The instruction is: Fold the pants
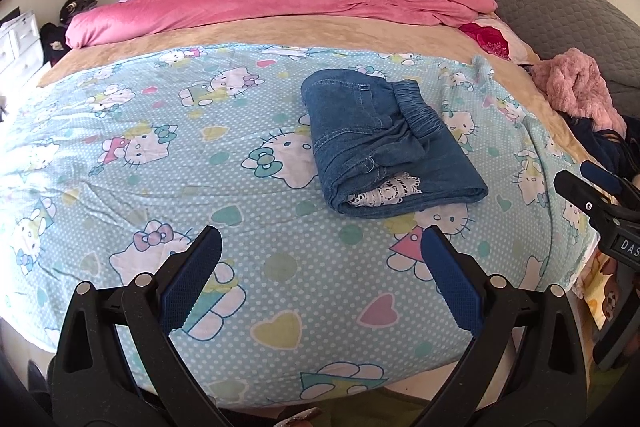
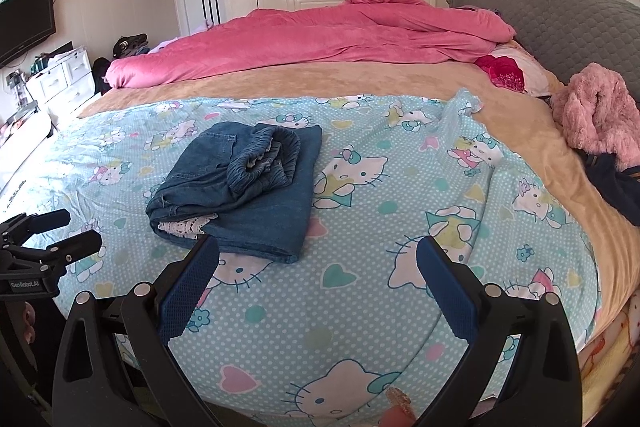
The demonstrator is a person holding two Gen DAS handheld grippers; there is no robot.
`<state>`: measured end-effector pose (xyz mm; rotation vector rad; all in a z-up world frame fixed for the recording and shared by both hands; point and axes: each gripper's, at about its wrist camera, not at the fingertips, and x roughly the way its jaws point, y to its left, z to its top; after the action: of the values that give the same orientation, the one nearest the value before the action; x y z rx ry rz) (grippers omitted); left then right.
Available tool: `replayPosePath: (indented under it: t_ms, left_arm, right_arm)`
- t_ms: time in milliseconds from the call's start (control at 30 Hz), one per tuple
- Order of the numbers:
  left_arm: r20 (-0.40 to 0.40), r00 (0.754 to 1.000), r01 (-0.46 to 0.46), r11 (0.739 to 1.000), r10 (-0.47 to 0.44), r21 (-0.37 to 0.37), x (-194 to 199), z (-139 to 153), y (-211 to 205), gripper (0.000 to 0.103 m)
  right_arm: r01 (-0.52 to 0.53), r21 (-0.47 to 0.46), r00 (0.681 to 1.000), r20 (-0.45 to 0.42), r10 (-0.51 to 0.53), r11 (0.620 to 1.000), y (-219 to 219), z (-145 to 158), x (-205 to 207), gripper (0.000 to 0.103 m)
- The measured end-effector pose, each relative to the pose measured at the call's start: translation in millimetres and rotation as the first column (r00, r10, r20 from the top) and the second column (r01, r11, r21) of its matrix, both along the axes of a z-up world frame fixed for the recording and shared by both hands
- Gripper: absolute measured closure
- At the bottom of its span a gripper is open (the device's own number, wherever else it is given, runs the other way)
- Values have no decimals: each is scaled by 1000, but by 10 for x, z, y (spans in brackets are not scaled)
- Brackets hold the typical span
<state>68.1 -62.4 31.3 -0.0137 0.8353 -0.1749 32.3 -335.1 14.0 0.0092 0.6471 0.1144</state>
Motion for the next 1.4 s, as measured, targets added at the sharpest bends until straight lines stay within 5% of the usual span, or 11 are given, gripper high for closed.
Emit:
replayPosePath:
  t_ms: [1400]
  left_arm:
    - [-25,999,-43,998,44,35,-15,-29,31,9]
  right_arm:
    - [7,-7,1000,-14,-7,1000,-58,-56,-1,4]
